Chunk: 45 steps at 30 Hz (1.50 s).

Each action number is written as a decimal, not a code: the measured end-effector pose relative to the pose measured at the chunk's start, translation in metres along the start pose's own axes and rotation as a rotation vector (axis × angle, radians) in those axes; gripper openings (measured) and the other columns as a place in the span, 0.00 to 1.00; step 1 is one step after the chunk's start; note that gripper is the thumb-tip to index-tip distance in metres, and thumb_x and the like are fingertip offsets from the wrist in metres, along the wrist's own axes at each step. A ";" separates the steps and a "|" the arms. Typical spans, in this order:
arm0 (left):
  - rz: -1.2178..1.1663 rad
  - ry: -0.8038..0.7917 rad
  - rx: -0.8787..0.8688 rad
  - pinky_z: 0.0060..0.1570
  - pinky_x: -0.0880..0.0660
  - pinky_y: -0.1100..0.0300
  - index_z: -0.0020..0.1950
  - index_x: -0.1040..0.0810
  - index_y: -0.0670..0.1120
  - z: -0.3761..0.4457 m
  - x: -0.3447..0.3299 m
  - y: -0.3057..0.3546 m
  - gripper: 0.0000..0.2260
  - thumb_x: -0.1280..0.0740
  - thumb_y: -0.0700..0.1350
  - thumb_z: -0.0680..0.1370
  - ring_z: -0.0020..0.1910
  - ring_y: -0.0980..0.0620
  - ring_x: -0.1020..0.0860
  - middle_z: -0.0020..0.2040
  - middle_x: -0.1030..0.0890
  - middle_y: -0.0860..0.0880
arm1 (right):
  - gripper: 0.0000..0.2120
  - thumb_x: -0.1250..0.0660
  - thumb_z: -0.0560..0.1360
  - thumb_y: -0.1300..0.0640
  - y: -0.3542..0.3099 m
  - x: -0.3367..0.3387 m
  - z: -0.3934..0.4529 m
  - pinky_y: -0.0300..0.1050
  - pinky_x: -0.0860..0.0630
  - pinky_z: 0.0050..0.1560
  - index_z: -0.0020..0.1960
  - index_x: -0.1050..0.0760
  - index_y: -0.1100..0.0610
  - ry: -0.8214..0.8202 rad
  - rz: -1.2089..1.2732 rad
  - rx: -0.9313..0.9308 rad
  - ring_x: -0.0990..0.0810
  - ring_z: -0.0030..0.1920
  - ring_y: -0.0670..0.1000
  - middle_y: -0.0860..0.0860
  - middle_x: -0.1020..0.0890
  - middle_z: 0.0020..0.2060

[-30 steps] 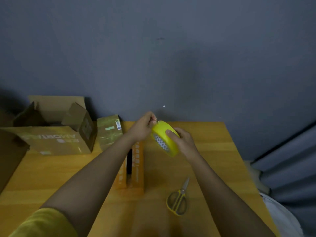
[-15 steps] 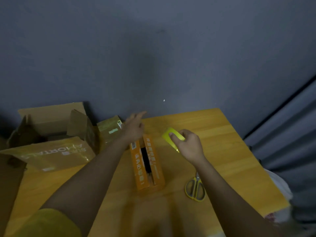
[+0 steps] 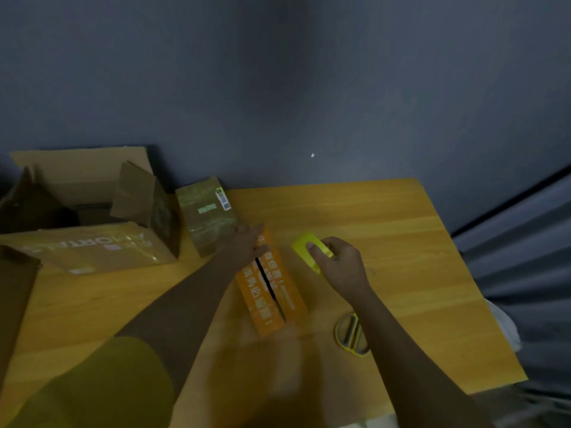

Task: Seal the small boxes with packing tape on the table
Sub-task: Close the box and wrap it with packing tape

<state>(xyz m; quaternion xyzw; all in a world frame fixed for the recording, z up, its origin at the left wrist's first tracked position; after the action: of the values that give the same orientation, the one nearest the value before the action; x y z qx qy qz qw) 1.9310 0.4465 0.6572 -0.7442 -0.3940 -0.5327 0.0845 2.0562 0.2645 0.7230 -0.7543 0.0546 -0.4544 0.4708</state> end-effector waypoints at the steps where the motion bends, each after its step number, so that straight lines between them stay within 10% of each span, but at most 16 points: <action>1: 0.029 0.034 0.083 0.63 0.33 0.44 0.76 0.43 0.52 -0.007 -0.001 -0.003 0.28 0.45 0.63 0.80 0.69 0.38 0.35 0.72 0.36 0.41 | 0.14 0.32 0.75 0.45 -0.002 -0.001 0.002 0.41 0.32 0.37 0.47 0.20 0.56 -0.008 -0.010 0.013 0.24 0.37 0.47 0.47 0.22 0.37; 10: 0.013 -0.039 0.494 0.48 0.29 0.51 0.76 0.45 0.55 -0.070 -0.048 -0.028 0.28 0.52 0.66 0.79 0.68 0.42 0.33 0.75 0.45 0.43 | 0.14 0.34 0.78 0.50 -0.042 0.014 0.016 0.49 0.36 0.68 0.63 0.22 0.50 -0.187 -0.109 0.141 0.26 0.65 0.51 0.49 0.21 0.62; 17: -0.554 0.330 0.232 0.68 0.35 0.46 0.73 0.36 0.46 -0.092 0.045 0.004 0.24 0.51 0.58 0.82 0.70 0.42 0.34 0.72 0.35 0.42 | 0.14 0.34 0.79 0.57 -0.080 0.019 0.011 0.35 0.34 0.52 0.64 0.24 0.58 -0.321 0.156 0.156 0.26 0.63 0.51 0.52 0.24 0.61; 21: -0.915 0.508 0.044 0.55 0.30 0.56 0.51 0.26 0.49 -0.107 0.099 0.028 0.12 0.46 0.52 0.83 0.53 0.49 0.25 0.49 0.24 0.50 | 0.13 0.36 0.79 0.60 -0.103 0.023 0.003 0.20 0.34 0.39 0.63 0.25 0.62 -0.336 0.269 0.189 0.27 0.54 0.48 0.50 0.24 0.52; 29: -0.978 0.675 0.021 0.39 0.32 0.68 0.47 0.27 0.45 -0.126 0.156 0.038 0.05 0.37 0.44 0.81 0.42 0.53 0.28 0.39 0.27 0.53 | 0.07 0.34 0.77 0.61 -0.142 0.031 0.001 0.42 0.30 0.49 0.55 0.22 0.58 -0.323 0.425 0.201 0.23 0.49 0.51 0.53 0.20 0.47; 35: -0.861 0.803 -0.022 0.36 0.33 0.71 0.42 0.28 0.47 -0.136 0.192 0.047 0.07 0.37 0.42 0.80 0.37 0.55 0.30 0.37 0.28 0.54 | 0.03 0.31 0.74 0.63 -0.159 0.045 0.003 0.40 0.25 0.40 0.46 0.20 0.57 -0.390 0.587 0.234 0.21 0.39 0.51 0.51 0.18 0.37; 41: -0.860 0.876 -0.123 0.36 0.34 0.68 0.38 0.29 0.51 -0.138 0.226 0.060 0.12 0.36 0.39 0.79 0.36 0.59 0.30 0.37 0.28 0.53 | 0.19 0.24 0.66 0.56 -0.164 0.052 -0.003 0.40 0.21 0.44 0.55 0.22 0.55 -0.501 0.722 0.334 0.17 0.44 0.47 0.49 0.16 0.44; 45: -0.758 0.867 -0.145 0.34 0.34 0.73 0.43 0.28 0.43 -0.141 0.235 0.064 0.06 0.37 0.39 0.80 0.34 0.60 0.31 0.36 0.28 0.54 | 0.05 0.33 0.76 0.56 -0.169 0.056 -0.004 0.41 0.21 0.44 0.51 0.21 0.53 -0.405 0.737 0.314 0.17 0.42 0.47 0.48 0.16 0.42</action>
<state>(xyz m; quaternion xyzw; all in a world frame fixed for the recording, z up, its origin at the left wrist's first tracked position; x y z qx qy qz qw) 1.9007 0.4426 0.9369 -0.2687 -0.5248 -0.8076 -0.0096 2.0277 0.3268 0.8879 -0.6775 0.1566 -0.1026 0.7113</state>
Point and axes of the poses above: each hand's wrist, its own z-axis towards the middle knuckle, its own x-axis out of the back of the hand, y = z × x, the point moved 4 cm from there along z, towards the middle knuckle
